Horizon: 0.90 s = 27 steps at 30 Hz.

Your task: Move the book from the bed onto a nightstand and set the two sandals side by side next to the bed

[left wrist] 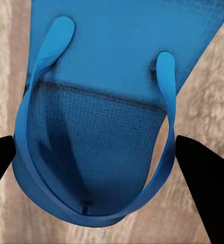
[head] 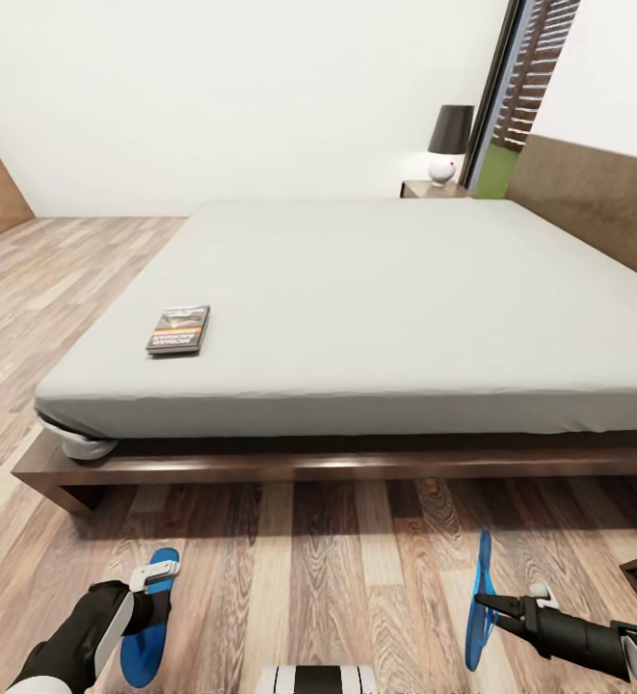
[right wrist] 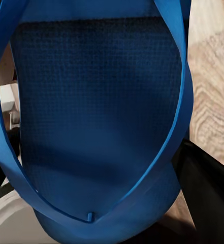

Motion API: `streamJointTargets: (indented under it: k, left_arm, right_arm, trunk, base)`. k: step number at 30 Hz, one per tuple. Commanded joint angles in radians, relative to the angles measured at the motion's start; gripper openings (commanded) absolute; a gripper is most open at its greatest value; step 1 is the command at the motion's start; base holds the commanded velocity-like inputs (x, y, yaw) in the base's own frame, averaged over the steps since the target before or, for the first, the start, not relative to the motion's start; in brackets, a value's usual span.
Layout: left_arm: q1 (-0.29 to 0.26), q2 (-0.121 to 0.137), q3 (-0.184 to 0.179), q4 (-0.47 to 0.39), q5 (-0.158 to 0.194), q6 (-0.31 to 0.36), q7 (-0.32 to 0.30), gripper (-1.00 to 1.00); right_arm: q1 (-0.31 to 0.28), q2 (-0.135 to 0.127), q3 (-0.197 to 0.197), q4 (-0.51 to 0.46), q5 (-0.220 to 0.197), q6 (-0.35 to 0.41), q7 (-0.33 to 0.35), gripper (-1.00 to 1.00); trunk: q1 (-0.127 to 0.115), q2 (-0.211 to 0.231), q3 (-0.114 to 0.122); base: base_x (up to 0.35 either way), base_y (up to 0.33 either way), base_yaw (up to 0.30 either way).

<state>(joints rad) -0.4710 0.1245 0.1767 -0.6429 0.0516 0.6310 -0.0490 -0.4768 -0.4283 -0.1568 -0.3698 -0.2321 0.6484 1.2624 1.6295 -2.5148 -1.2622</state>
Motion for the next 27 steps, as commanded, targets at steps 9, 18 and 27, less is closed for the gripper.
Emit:
streamJointTargets:
  k: [9, 18, 27]
  left_arm:
    - [0.000, 0.000, 0.003, -0.001, 0.006, 0.006, -0.002, -1.00]
    - [0.000, 0.000, 0.003, -0.001, 0.006, 0.006, -0.002, -1.00]
    - [0.000, 0.000, 0.003, -0.001, 0.006, 0.006, -0.002, -1.00]
  right_arm:
    - [0.000, 0.002, -0.001, -0.008, -0.003, 0.010, -0.001, -1.00]
    - [0.000, 0.002, -0.001, -0.009, -0.001, 0.010, -0.003, -1.00]
    - [0.000, 0.002, -0.001, -0.008, -0.001, 0.009, -0.003, -1.00]
  trunk:
    - [0.004, -0.002, -0.036]
    - [0.008, -0.005, -0.070]
    - [0.010, -0.005, -0.086]
  base:
    - [0.000, 0.000, 0.000]
    - [0.000, 0.000, 0.000]
    - [0.000, 0.000, 0.000]
